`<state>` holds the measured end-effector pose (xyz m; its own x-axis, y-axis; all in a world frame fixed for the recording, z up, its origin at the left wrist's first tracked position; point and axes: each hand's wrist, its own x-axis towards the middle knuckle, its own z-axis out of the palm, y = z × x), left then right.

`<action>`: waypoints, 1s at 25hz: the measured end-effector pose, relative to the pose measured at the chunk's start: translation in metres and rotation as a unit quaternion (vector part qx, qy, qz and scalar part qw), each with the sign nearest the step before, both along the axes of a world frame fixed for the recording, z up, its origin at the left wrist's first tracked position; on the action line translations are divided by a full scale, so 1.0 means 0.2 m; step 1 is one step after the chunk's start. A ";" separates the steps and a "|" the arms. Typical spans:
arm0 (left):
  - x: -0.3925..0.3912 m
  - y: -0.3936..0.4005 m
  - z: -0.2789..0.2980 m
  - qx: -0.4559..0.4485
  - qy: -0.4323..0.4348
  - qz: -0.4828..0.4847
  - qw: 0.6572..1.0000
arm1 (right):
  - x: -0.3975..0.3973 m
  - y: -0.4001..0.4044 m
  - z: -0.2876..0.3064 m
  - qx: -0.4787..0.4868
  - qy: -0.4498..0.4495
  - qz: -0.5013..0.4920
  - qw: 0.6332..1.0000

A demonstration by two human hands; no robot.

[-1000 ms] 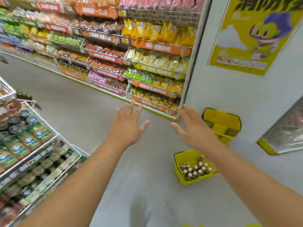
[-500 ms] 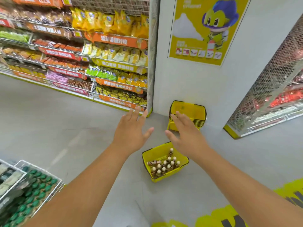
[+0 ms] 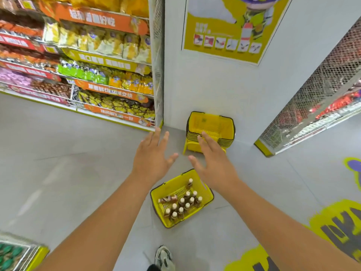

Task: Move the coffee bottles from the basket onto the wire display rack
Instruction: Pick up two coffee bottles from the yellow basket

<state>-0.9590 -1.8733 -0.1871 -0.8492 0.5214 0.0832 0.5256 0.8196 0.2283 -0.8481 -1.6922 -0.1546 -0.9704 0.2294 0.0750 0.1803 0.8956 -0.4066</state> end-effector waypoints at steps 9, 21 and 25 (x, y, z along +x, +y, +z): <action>-0.35 0.26 -0.18 0.007 -0.007 0.031 0.999 | -0.45 0.31 -0.21 0.033 -0.012 0.019 0.999; -0.45 0.75 -1.02 -0.055 -0.103 0.213 0.970 | -0.88 1.01 -1.10 0.098 -0.186 0.195 0.958; -0.42 0.83 -1.50 -0.041 -0.153 0.261 0.952 | -0.98 1.11 -1.61 0.079 -0.222 0.215 0.948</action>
